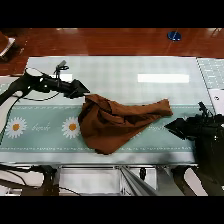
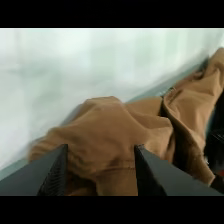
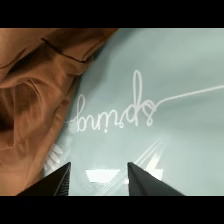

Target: Fold the shirts.

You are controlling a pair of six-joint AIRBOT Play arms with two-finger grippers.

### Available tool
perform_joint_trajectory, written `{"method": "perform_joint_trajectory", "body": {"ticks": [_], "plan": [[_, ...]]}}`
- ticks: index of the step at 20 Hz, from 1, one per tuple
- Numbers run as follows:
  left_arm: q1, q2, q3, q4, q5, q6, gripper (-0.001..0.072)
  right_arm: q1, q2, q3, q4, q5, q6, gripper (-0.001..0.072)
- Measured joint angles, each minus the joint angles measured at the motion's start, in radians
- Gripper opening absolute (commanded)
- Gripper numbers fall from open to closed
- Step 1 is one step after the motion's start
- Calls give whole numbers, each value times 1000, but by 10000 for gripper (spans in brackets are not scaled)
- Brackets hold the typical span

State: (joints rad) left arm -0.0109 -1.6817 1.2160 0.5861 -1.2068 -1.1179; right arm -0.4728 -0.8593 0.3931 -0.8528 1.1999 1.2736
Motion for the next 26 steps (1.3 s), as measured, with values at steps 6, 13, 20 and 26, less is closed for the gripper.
{"method": "perform_joint_trajectory", "body": {"ticks": [6,13,20,26], "plan": [[-60,-158,177,0,-203,-31,500,182,0,-2,-50,-39,71,409],[-138,-205,253,174,-318,-38,34,462,0,-2,-67,-186,225,409],[-150,-209,321,230,-324,-48,34,679,-23,-2,-65,-236,338,409],[-151,-209,332,236,-320,-50,34,892,-194,36,96,-377,342,409]]}}
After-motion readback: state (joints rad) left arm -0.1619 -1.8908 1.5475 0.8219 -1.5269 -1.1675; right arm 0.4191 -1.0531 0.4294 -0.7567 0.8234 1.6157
